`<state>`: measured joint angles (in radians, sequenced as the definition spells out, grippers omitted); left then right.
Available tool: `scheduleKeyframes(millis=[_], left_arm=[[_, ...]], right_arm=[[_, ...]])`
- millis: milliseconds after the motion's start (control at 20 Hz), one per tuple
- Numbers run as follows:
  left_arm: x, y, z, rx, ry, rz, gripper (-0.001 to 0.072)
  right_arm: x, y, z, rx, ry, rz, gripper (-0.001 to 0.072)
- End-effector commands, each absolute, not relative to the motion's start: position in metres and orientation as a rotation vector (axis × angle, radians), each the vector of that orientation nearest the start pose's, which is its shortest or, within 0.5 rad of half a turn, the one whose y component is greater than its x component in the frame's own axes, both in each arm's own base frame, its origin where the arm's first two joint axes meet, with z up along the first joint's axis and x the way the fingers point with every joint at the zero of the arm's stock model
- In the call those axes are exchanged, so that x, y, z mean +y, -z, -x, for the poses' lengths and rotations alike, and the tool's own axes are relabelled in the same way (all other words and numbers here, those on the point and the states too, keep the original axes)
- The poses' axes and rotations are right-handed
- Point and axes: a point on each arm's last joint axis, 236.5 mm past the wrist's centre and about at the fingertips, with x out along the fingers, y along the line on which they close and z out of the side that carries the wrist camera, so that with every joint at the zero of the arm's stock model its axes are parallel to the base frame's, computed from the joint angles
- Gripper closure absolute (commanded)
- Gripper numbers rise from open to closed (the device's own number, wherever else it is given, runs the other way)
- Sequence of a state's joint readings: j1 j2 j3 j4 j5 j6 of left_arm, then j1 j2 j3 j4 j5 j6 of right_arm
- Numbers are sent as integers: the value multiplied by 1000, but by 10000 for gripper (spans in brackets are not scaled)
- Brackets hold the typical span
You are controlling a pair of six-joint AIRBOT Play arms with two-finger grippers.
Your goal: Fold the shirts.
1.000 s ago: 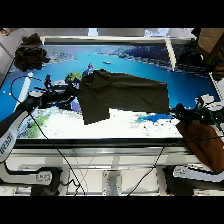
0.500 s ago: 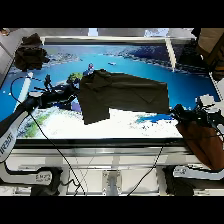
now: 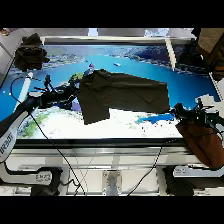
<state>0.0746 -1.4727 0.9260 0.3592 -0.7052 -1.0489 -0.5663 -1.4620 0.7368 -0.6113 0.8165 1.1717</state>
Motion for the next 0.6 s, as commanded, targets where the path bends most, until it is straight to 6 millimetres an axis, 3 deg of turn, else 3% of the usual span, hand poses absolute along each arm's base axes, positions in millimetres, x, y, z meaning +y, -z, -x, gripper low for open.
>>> scheduleKeyframes(millis=[0,350,550], left_arm=[[-109,31,-460,942,296,844,57],[-89,35,-473,890,205,832,55],[-77,49,-464,962,186,945,52]], right_arm=[[-64,108,-374,1048,116,-1085,681],[-60,89,-375,1027,69,-1050,682],[-58,83,-375,1021,55,-1047,682]])
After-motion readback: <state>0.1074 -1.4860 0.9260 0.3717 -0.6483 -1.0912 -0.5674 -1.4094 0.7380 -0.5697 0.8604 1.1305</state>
